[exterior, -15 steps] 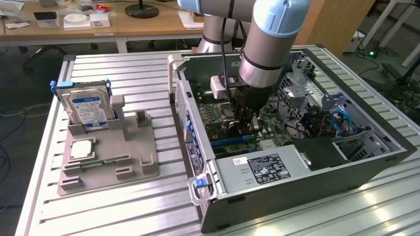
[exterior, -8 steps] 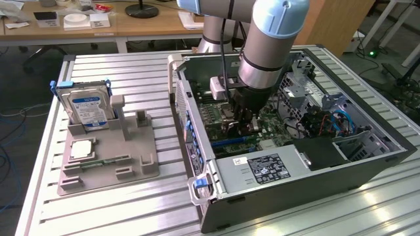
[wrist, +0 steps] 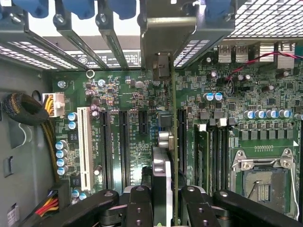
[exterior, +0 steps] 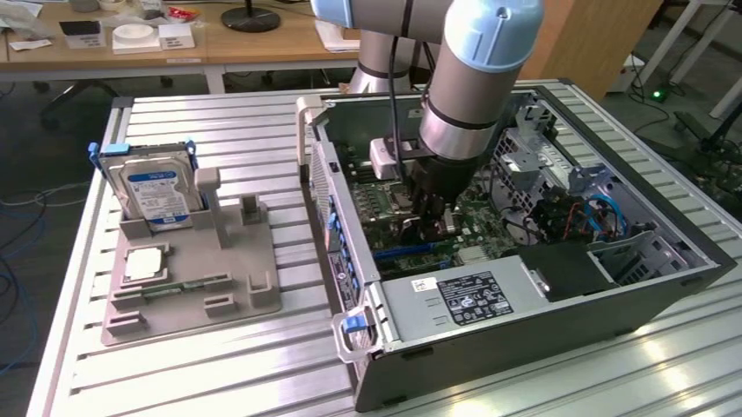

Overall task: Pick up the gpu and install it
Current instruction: 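Insert the gpu into the slot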

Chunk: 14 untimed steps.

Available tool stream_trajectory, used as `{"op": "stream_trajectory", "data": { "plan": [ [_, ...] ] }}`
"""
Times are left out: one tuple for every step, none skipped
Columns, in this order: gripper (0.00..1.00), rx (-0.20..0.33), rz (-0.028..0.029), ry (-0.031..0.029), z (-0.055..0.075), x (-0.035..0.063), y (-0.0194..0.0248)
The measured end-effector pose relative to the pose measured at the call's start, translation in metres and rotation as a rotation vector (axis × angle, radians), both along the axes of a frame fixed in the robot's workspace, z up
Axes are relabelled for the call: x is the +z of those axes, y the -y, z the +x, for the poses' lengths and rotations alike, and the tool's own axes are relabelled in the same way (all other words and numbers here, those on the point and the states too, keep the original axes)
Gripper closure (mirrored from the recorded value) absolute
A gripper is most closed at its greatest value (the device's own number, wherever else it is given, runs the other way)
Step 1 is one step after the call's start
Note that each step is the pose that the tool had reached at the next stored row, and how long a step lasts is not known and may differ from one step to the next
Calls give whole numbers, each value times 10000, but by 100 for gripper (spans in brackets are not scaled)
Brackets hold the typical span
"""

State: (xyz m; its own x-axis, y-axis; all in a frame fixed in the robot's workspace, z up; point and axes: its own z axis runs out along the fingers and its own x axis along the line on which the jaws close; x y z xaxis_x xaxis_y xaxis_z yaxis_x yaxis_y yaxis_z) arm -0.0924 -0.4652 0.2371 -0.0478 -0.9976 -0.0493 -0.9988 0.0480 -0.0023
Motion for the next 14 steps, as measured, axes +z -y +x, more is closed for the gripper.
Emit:
{"op": "stream_trajectory", "data": {
  "plan": [
    [72,-7,-1,-1,0,-3,0],
    [72,-17,-3,-1,0,-4,1],
    [72,-34,-3,-2,0,-5,0],
    [72,-55,-2,-1,0,-6,0],
    [72,-79,0,0,0,-7,0],
    [72,-106,0,0,0,-7,0],
    [72,-143,0,0,0,-7,0],
    [72,-172,0,0,0,-7,0],
    [72,-190,1,0,0,-7,0],
    [72,-200,1,1,-1,-8,0],
    [72,-203,1,0,-1,-7,0],
    [72,-206,1,1,-4,-8,-1],
    [72,-206,1,1,-7,-8,-1],
    [72,-204,0,1,-9,-7,0]
  ]
}}
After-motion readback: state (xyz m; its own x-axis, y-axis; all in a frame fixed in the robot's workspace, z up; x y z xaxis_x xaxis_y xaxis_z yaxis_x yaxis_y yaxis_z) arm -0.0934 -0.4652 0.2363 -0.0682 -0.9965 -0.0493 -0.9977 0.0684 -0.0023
